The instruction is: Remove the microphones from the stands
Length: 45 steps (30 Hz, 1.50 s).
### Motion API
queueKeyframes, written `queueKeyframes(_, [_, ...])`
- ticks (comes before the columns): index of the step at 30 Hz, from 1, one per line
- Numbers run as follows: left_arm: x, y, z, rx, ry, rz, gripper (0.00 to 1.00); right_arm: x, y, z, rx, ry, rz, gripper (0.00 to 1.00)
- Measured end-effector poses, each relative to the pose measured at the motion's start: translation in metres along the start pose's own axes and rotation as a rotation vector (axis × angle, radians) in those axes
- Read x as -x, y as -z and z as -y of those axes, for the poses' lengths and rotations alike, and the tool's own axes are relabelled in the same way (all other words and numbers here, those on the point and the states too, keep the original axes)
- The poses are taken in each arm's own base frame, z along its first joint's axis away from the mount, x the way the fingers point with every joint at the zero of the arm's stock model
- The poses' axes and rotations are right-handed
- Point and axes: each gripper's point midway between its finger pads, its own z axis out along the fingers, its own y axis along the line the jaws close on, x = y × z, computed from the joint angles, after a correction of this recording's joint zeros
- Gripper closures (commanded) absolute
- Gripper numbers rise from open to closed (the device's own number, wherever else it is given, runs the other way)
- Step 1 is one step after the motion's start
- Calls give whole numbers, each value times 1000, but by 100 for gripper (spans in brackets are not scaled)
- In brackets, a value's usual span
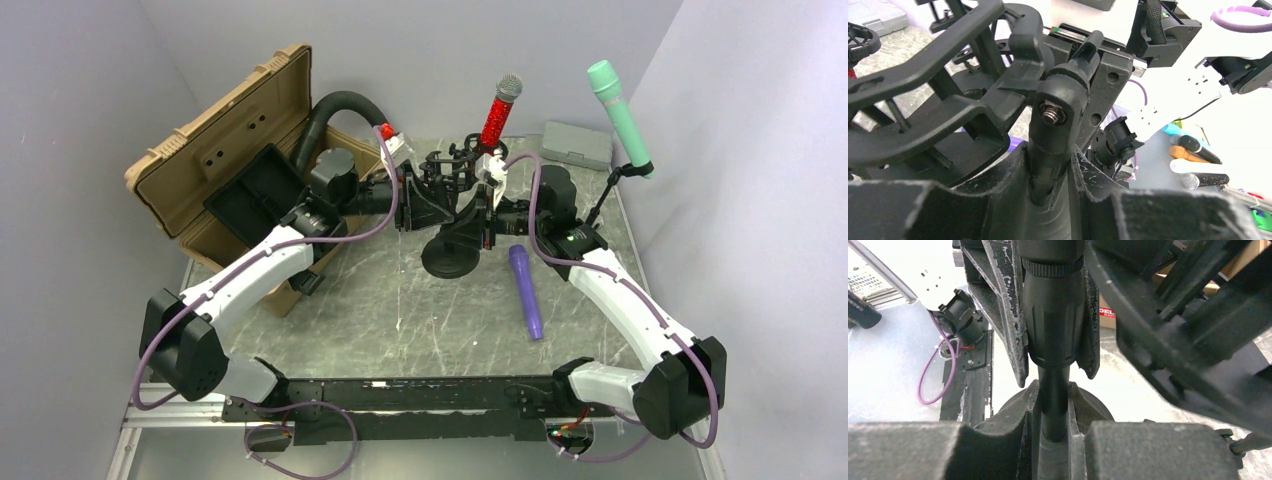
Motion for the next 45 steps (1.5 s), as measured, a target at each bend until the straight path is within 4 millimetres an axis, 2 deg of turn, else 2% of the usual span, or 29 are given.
queueKeyframes(4, [0,0,0,-2,-5,0,100,0,0,0,0,-4,1,100])
queueKeyframes(6, [0,0,0,-3,-6,-1,100,0,0,0,0,-5,1,100])
queueKeyframes(7, [0,0,0,-3,-5,-1,100,0,0,0,0,-6,1,96])
queueKeyframes(8, [0,0,0,-2,-6,-1,100,0,0,0,-1,-7,1,87])
queueKeyframes(9, [0,0,0,-1,-7,-1,100,0,0,0,-4,-9,1,72])
queueKeyframes(11, [0,0,-2,4,-14,1,100,0,0,2,-11,-13,0,54])
queueKeyframes(14, [-1,0,-6,25,-23,-1,100,-1,0,3,-24,-10,2,42])
queueKeyframes(16, [-4,1,-10,39,-28,-10,100,0,1,5,-37,-7,3,37])
queueKeyframes(19, [-9,3,-18,71,-35,-24,100,-1,1,7,-52,-5,3,21])
queueKeyframes(24, [-9,10,-34,127,-65,-27,100,-3,3,11,-76,-2,2,17])
queueKeyframes(28, [-6,22,-57,196,-103,-1,100,-4,10,16,-107,11,4,16])
queueKeyframes(30, [-11,28,-72,227,-119,6,100,-6,16,19,-129,16,5,16])
queueKeyframes(36, [-53,31,-130,291,-130,-45,100,-4,31,23,-174,34,18,16])
queueKeyframes(40, [-86,34,-157,324,-137,-91,100,-2,35,23,-182,44,24,16])
queueKeyframes(43, [-98,41,-174,373,-175,-110,100,-4,35,23,-179,40,21,16])
queueKeyframes(45, [-97,44,-181,392,-198,-107,100,-6,35,22,-172,38,20,16])
